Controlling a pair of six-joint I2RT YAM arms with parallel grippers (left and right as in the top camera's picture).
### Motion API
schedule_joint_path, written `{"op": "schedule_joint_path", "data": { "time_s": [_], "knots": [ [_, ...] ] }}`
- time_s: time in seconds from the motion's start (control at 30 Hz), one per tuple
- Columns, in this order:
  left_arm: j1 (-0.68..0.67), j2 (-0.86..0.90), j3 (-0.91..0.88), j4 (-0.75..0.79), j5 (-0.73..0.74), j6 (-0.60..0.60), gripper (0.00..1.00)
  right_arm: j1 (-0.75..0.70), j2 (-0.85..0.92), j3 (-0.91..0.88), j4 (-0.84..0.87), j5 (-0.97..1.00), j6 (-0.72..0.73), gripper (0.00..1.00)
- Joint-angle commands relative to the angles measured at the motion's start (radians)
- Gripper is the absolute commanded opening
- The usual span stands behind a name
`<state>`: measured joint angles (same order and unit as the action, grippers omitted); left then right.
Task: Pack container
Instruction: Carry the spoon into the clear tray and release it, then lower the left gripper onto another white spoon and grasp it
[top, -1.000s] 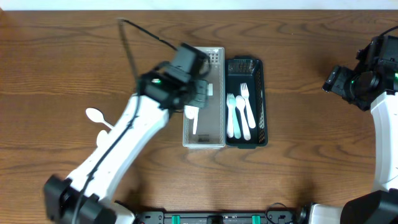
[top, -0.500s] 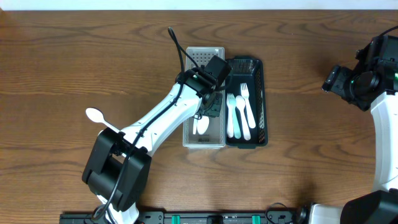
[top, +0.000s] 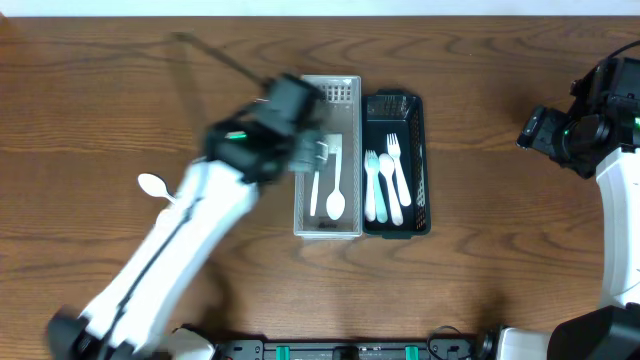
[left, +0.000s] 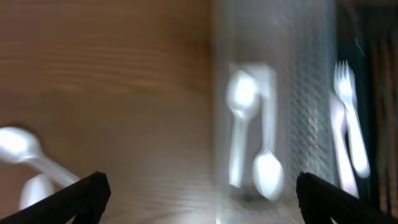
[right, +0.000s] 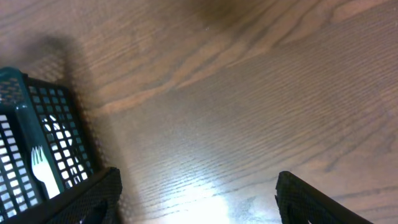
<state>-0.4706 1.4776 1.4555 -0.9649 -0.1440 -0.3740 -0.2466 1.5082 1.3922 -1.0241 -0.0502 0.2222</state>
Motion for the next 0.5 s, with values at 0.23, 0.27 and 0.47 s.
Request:
{"op": "schedule_joint_path", "data": {
  "time_s": [0.23,0.27,0.47],
  "knots": [
    [0.493,-0.055,-0.049,-0.073,-0.018,-0.193,0.98,-0.001,0.001,-0.002,-0.027,-0.003,-0.038,0.83],
    [0.523,-0.039,-0.061,-0.069,-0.005,-0.192,0.98,-0.001,0.001,-0.002,-0.03,-0.003,-0.039,0.83],
    [0.645,0.079,-0.147,-0.014,0.042,-0.193,0.98,-0.001,0.001,-0.002,-0.052,-0.002,-0.045,0.83]
  ]
}}
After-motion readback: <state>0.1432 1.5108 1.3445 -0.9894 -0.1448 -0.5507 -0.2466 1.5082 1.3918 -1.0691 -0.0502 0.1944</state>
